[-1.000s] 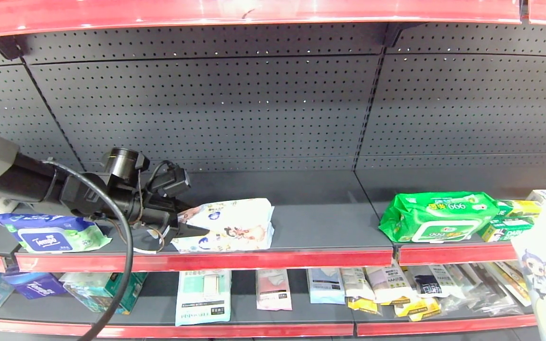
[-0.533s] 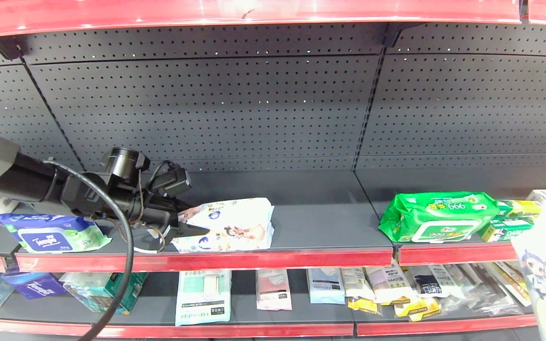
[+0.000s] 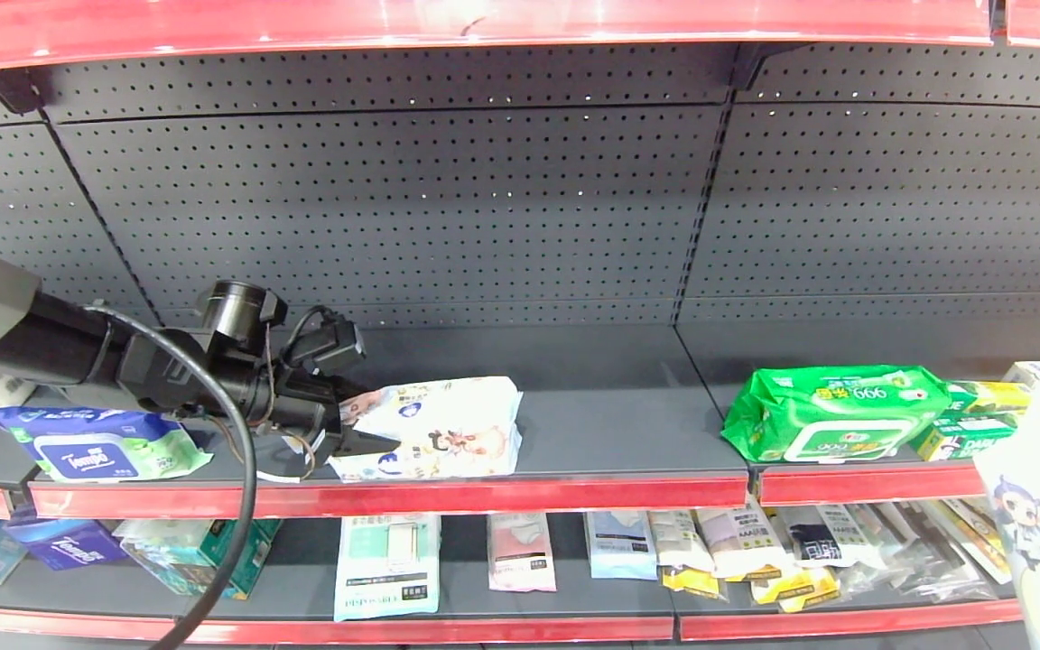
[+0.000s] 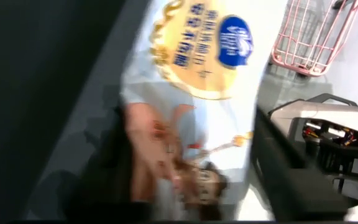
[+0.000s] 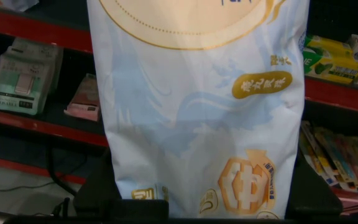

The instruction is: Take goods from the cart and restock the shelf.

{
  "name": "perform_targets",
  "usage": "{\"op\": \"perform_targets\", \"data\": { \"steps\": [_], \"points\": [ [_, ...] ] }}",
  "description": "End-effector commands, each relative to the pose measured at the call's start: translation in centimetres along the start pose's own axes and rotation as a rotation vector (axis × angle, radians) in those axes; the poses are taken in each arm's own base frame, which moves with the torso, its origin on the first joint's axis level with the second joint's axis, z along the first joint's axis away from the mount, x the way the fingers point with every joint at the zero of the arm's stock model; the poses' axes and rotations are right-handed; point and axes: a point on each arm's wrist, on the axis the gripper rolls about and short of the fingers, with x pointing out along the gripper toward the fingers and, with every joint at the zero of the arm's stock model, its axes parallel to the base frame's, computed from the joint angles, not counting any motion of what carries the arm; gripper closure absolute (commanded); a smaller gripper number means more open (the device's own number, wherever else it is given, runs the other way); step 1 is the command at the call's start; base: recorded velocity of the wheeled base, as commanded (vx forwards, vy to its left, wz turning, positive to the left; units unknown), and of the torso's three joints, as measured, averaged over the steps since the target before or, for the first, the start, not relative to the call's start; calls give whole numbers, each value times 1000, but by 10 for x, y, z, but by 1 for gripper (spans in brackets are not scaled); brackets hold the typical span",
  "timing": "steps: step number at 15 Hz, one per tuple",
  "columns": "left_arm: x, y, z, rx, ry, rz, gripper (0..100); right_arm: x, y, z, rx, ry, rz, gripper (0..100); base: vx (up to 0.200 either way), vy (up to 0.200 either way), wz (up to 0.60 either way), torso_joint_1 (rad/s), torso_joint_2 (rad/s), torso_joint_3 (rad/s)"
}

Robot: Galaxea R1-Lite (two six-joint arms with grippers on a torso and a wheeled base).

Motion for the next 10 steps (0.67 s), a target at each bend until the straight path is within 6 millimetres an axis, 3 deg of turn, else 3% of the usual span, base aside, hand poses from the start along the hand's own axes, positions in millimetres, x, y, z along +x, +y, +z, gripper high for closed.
{"op": "perform_targets", "data": {
  "steps": [1,5,10],
  "points": [
    [-1,-1,1,-14,-1,-2,0,0,0,0,-1,0,1,100,0,0,0,0,0,0],
    [-6,0,6,-10,-21,6,0,0,0,0,-1,0,1,100,0,0,0,0,0,0],
    [-30,-4,34,-49,-96,47,0,0,0,0,-1,0,-1,100,0,0,0,0,0,0]
  ]
}}
